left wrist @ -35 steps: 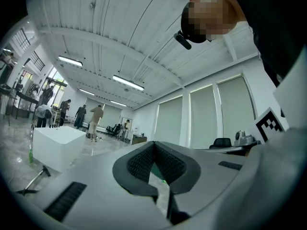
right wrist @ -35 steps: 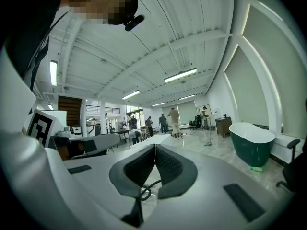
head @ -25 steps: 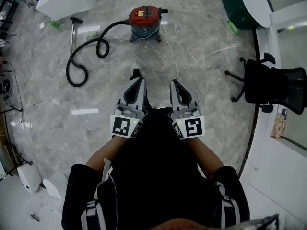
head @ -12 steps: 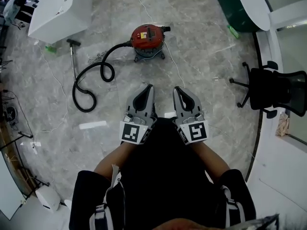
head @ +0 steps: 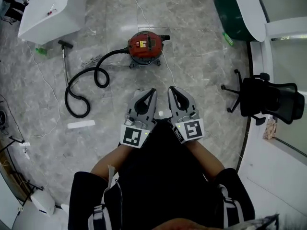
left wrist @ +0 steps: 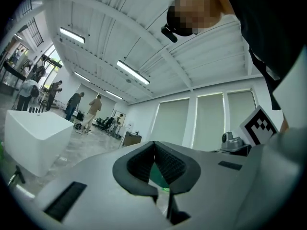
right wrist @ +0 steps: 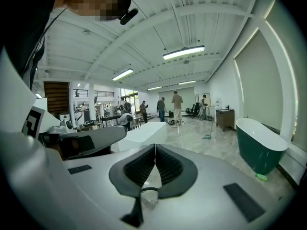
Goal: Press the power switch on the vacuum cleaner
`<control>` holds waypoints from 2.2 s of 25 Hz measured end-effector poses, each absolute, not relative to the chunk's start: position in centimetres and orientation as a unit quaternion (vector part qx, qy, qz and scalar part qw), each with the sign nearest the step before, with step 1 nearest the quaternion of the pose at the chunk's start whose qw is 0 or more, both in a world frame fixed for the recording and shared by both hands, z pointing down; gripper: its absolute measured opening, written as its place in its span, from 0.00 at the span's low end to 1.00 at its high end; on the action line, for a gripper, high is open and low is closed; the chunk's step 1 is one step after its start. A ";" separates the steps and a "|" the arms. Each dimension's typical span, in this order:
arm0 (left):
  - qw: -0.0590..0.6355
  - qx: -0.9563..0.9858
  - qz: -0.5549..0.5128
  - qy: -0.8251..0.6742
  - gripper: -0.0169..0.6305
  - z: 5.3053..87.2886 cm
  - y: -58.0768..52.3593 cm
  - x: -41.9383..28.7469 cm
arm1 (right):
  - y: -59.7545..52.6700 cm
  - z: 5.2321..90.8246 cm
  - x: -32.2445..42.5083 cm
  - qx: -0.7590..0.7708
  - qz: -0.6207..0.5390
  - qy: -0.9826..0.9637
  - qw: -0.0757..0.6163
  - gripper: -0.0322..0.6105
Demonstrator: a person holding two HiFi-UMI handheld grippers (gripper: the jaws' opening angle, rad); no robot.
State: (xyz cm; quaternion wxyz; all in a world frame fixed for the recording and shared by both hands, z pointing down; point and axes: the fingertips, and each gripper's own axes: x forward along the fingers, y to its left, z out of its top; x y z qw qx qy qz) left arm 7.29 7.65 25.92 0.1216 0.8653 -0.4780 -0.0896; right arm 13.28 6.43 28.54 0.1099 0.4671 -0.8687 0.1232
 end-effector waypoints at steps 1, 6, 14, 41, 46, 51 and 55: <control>0.123 0.863 -0.089 -0.482 0.05 26.1 6.9 6.6 | 5.6 28.8 12.7 0.464 0.130 -0.869 0.110 0.08; 0.149 0.848 -0.081 -0.503 0.05 28.1 4.8 3.7 | 4.0 29.7 8.9 0.431 0.137 -0.884 0.121 0.08; 0.134 0.839 -0.069 -0.522 0.05 27.7 3.3 0.7 | 1.9 30.8 5.6 0.394 0.165 -0.896 0.118 0.08; 0.187 0.736 -0.056 -0.648 0.05 32.3 -0.9 -4.5 | -9.6 42.9 3.3 0.345 0.216 -0.887 0.217 0.08; 0.186 0.721 -0.071 -0.664 0.05 32.7 -2.8 -4.4 | -12.2 46.9 3.2 0.337 0.178 -0.890 0.248 0.08; 0.193 0.722 -0.065 -0.661 0.05 33.6 -4.1 -3.6 | -14.5 51.5 3.3 0.325 0.177 -0.883 0.287 0.08; 0.201 0.718 -0.046 -0.665 0.05 35.4 -4.4 -4.1 | -15.4 54.2 1.9 0.297 0.200 -0.883 0.303 0.08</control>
